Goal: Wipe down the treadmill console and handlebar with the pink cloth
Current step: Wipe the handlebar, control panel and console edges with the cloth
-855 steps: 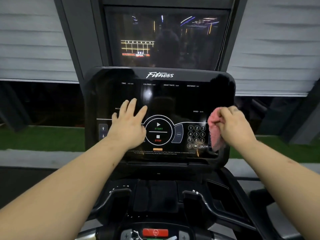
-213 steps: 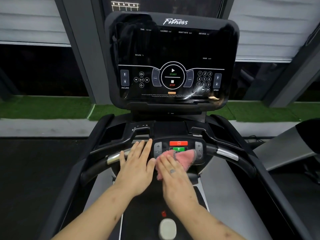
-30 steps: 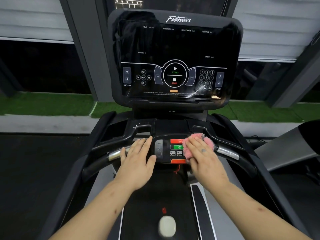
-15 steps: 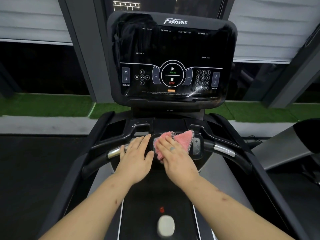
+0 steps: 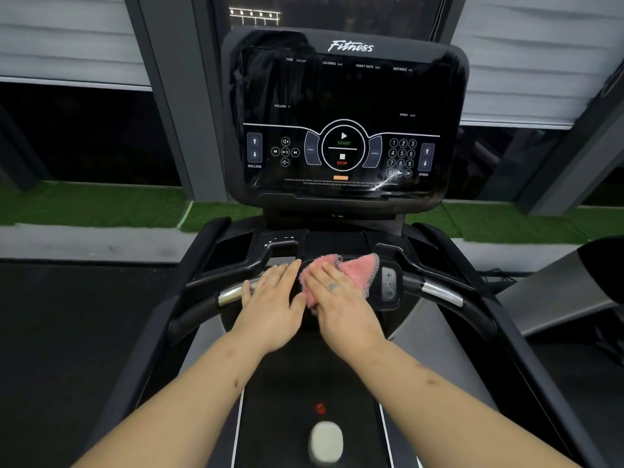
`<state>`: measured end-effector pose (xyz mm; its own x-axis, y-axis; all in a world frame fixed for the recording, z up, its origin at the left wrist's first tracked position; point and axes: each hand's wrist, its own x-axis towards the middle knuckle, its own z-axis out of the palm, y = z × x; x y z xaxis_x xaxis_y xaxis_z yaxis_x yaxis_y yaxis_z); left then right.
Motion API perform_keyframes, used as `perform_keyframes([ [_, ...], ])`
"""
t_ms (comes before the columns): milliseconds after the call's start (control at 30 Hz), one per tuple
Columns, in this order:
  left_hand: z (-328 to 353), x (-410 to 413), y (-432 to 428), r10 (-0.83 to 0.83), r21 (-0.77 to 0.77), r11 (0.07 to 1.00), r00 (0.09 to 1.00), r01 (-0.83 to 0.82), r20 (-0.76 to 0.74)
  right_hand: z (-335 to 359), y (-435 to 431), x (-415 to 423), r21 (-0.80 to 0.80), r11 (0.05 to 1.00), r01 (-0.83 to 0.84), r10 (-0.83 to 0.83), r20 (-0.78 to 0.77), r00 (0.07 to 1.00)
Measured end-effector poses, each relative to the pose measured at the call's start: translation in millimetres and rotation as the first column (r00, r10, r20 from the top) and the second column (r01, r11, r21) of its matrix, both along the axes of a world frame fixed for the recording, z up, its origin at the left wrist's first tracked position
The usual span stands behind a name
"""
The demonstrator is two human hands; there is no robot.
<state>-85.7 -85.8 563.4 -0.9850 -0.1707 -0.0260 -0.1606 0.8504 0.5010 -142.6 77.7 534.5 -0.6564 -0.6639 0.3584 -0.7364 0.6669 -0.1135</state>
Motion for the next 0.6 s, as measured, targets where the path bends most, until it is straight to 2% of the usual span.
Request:
perform_keyframes([
  [100, 1, 0, 0, 0.005, 0.007, 1.000, 1.000, -0.005, 0.001, -1, -7, 4, -0.039, 0.999, -0.021, 0.020, -0.017, 1.000],
  [233, 2, 1, -1, 0.009, -0.002, 1.000, 1.000, -0.009, -0.003, -2, 22, 2, -0.012, 0.996, -0.090, 0.089, -0.072, 0.993],
  [400, 4, 0, 1, 0.010, -0.018, 1.000, 1.000, -0.010, -0.003, -25, 61, 11, -0.052, 0.998, -0.047, 0.041, -0.101, 0.994],
  [467, 3, 0, 2, 0.015, -0.017, 1.000, 1.000, -0.015, -0.001, -28, 55, 16, -0.062, 0.998, -0.020, 0.013, -0.103, 0.995],
  [600, 3, 1, 2, 0.010, -0.007, 1.000, 1.000, -0.010, 0.005, -28, 22, 24, -0.029, 0.997, -0.070, 0.066, -0.106, 0.992],
])
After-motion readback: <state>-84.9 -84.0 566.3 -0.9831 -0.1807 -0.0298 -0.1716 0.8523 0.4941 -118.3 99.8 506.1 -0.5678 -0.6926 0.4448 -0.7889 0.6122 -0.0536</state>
